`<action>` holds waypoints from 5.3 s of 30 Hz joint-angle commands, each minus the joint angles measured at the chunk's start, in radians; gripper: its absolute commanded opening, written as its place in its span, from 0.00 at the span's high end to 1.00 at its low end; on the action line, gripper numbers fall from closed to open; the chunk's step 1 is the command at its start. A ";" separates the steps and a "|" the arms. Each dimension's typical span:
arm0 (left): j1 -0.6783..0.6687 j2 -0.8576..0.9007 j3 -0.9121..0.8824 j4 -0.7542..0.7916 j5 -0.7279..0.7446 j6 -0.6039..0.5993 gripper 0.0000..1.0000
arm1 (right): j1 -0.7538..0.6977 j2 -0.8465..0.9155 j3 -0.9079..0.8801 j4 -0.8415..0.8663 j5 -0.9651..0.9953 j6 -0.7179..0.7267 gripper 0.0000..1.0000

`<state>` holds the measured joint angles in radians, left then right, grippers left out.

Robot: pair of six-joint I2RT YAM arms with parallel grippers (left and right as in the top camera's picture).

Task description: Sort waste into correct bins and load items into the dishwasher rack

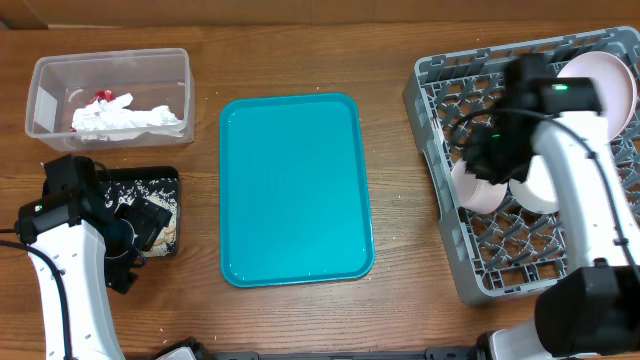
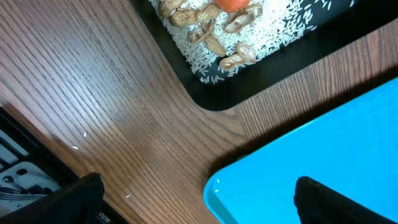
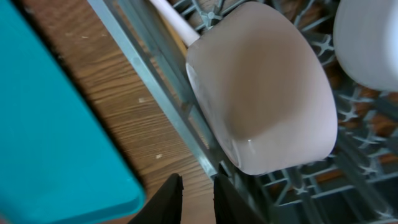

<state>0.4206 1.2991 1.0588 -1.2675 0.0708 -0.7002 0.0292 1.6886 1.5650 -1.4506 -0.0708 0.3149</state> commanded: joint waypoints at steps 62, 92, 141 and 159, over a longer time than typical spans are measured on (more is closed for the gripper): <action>0.001 -0.001 -0.002 0.001 0.000 0.013 0.00 | 0.064 0.042 -0.063 0.015 0.374 0.188 0.96; 0.001 -0.001 -0.002 0.001 0.000 0.013 0.00 | -0.056 0.042 -0.074 0.095 0.235 0.126 0.91; 0.001 -0.001 -0.002 0.001 0.000 0.013 0.00 | -0.092 0.121 0.005 -0.003 0.354 0.229 0.88; 0.001 -0.001 -0.002 0.001 0.000 0.013 0.00 | -0.098 0.121 -0.087 0.097 0.339 0.229 0.81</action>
<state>0.4206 1.2991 1.0588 -1.2675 0.0708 -0.7002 -0.0650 1.8076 1.4899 -1.3613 0.2661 0.5381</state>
